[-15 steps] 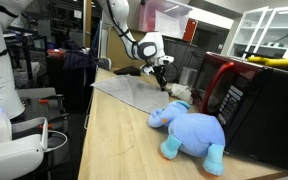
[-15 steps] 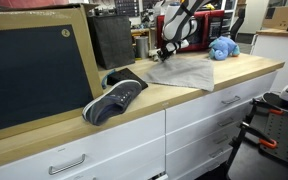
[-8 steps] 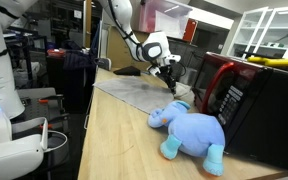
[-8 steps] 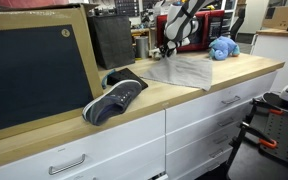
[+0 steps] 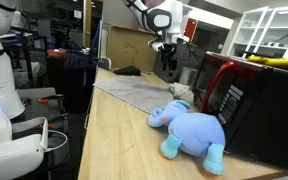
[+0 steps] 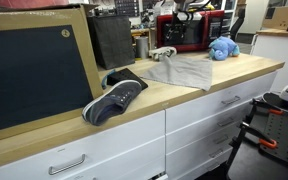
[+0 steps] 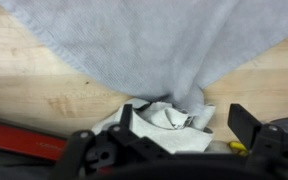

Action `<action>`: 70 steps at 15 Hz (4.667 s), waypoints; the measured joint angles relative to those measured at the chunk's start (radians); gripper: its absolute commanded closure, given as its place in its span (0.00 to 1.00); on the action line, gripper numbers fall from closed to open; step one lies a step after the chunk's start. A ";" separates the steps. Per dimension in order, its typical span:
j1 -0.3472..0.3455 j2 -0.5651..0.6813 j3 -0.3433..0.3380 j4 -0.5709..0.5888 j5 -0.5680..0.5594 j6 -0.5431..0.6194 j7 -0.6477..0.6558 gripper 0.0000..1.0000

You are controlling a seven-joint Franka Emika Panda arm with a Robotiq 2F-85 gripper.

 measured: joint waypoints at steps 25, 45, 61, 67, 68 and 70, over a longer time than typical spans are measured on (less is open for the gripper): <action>0.171 -0.409 0.094 -0.670 -0.125 0.189 -0.153 0.00; 0.214 -0.682 -0.016 -1.107 -0.164 0.359 -0.661 0.00; 0.284 -0.646 0.143 -1.101 -0.222 0.381 -0.393 0.00; 0.209 -0.594 0.194 -1.101 -0.528 0.432 -0.151 0.00; 0.196 -0.580 0.200 -1.102 -0.584 0.445 -0.102 0.00; 0.182 -0.551 0.205 -1.101 -0.695 0.465 0.001 0.08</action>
